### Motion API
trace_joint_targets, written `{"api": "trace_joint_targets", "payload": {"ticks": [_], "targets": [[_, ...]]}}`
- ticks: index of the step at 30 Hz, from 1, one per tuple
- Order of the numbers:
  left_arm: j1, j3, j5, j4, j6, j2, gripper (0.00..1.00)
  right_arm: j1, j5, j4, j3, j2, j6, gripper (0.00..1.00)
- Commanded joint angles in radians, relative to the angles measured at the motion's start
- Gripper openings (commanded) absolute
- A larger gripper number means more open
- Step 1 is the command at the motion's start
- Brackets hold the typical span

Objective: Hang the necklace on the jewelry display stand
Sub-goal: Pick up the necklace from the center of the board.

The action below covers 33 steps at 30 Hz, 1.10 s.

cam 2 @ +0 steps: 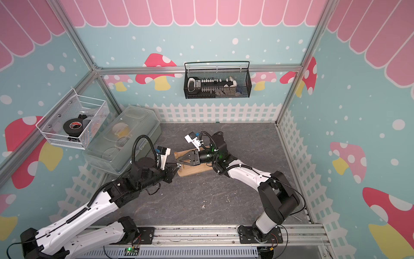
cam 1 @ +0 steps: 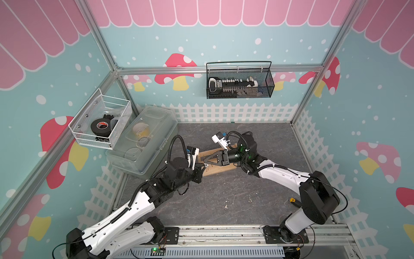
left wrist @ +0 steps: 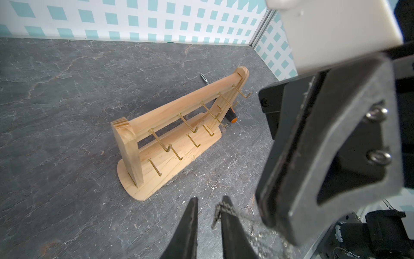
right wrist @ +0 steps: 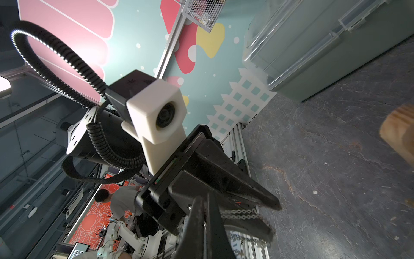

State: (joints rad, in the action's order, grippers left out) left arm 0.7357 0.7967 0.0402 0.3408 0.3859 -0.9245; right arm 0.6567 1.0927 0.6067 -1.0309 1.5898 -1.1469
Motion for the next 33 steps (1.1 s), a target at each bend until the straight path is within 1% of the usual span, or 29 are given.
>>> {"api": "trace_joint_targets", "payload": {"ticks": [1,8,11,13,17,21,33], "targets": [[0.004,0.001,0.028,0.007,-0.02,0.017,0.14,0.009,0.016,0.05,-0.023,0.003,-0.02,0.0],[0.004,0.001,0.039,0.036,-0.027,0.032,0.09,0.006,0.009,0.033,-0.032,0.006,-0.017,0.0],[0.004,0.002,0.023,0.048,-0.026,0.035,0.09,-0.001,-0.009,-0.037,-0.042,-0.002,0.029,0.0],[0.004,0.001,0.014,0.054,-0.028,0.037,0.1,-0.002,-0.015,-0.079,-0.049,-0.007,0.061,0.0],[0.004,0.004,-0.03,0.056,-0.037,0.03,0.15,-0.002,-0.024,-0.098,-0.053,-0.012,0.073,0.0],[0.004,0.007,-0.066,0.054,-0.041,0.021,0.16,-0.001,-0.028,-0.116,-0.053,-0.012,0.085,0.0],[0.004,0.001,-0.03,0.065,-0.034,0.055,0.16,-0.006,-0.03,-0.141,-0.047,-0.011,0.107,0.0]]}}
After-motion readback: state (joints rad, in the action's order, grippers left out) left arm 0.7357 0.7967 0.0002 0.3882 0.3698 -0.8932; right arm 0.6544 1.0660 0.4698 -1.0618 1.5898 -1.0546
